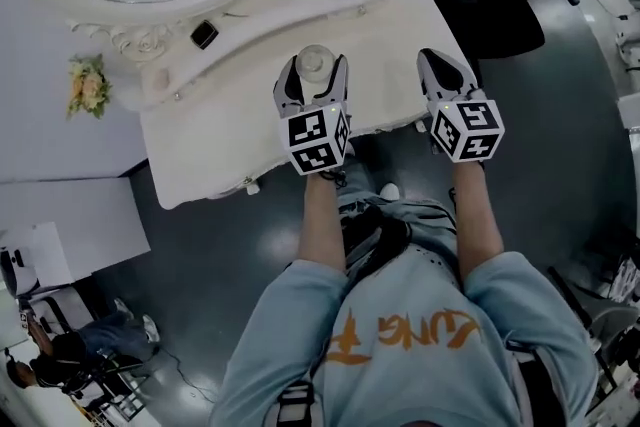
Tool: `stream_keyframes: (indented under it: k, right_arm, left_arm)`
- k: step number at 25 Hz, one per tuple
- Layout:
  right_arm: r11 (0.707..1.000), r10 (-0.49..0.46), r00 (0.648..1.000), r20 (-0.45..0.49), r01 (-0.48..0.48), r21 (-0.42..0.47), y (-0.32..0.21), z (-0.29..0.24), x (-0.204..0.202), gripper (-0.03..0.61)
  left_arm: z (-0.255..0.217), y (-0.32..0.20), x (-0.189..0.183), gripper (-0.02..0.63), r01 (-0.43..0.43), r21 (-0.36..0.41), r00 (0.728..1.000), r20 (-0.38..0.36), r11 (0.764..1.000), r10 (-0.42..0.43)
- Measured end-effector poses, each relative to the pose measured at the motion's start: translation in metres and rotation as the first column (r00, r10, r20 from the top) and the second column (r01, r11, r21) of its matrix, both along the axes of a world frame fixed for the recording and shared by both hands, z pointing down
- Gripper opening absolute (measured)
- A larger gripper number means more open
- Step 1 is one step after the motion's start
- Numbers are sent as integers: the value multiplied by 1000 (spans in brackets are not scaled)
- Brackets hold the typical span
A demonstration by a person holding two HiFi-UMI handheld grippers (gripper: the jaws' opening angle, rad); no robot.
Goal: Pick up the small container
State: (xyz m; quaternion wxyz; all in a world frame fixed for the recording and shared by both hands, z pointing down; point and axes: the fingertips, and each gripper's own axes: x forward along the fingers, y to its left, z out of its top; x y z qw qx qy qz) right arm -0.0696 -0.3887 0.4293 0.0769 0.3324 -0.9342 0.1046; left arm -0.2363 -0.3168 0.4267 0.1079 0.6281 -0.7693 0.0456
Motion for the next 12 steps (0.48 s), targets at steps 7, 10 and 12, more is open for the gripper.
stream_keyframes:
  k: [7,10,12]
  right_arm:
    - [994,-15,1000,-6,16,106,13,-34,-22,34]
    - [991,-43,999,-6,44,125,18,-41,-31,34]
    - [989,-57,998,-11,58,133,22,-43,-36,34]
  left_arm:
    - [-31,33,-25,334,75,56,997,24,996,-76]
    - [-39,44,-33,333,99,76,994,37,992,-102]
    - [-42,50,-36,333,109,83,993,40,991,-112]
